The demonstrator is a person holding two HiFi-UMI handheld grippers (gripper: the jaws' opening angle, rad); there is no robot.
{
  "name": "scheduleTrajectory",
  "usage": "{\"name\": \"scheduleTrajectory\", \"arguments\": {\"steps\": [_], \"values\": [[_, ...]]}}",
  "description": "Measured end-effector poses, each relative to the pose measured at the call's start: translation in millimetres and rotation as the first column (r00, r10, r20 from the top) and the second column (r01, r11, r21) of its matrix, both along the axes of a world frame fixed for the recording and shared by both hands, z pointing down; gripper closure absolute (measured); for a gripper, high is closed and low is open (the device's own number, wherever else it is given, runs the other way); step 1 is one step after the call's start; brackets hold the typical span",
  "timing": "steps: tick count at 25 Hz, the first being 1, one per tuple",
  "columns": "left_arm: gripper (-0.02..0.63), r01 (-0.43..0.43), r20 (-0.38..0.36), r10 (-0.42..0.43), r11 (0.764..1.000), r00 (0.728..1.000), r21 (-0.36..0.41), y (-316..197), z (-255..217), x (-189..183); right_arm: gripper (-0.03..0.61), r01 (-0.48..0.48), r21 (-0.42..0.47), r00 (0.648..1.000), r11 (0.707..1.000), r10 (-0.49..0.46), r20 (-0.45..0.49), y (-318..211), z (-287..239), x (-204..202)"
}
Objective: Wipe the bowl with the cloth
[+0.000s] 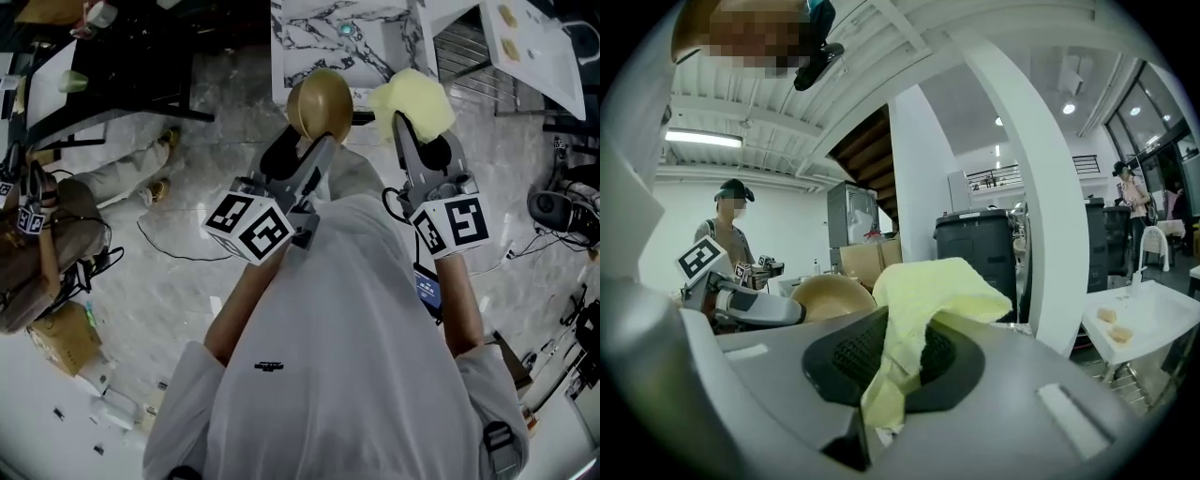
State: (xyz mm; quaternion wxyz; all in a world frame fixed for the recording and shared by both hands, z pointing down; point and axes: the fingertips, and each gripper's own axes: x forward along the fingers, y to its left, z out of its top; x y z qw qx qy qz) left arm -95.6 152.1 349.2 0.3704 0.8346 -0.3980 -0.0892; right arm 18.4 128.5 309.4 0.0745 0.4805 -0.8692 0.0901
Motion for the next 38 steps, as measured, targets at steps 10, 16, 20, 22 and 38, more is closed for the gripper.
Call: {"name": "scheduleTrajectory", "arguments": {"steps": [10, 16, 20, 22, 38], "values": [[0.354, -0.027, 0.041, 0.027, 1.0, 0.999, -0.013, -118.1, -3.8, 14.7, 0.538, 0.109, 0.006, 0.993, 0.994, -0.109, 0.039, -114.8, -1.9, 0.5], [0.354, -0.053, 0.039, 0.055, 0.997, 0.998, -0.048, -159.5, 10.2, 35.8, 0.538, 0.219, 0.022, 0.975, 0.976, -0.219, 0.02, -160.0, 4.2, 2.5], [0.354, -0.01, 0.04, 0.011, 0.999, 0.999, -0.04, -185.2, 9.1, 36.6, 0.538, 0.244, 0.014, 0.969, 0.97, -0.245, 0.024, -185.0, 11.3, 10.7], [0.354, -0.003, 0.053, 0.005, 0.999, 0.999, -0.044, -191.2, 8.8, 37.6, 0.538, 0.268, -0.001, 0.963, 0.963, -0.268, 0.035, -188.2, 15.3, 11.1], [0.354, -0.159, 0.152, 0.16, 0.987, 0.975, -0.021, -221.3, 4.0, 61.5, 0.538, 0.375, -0.19, 0.917, 0.907, -0.393, -0.067, -213.4, 54.1, -9.5]]}}
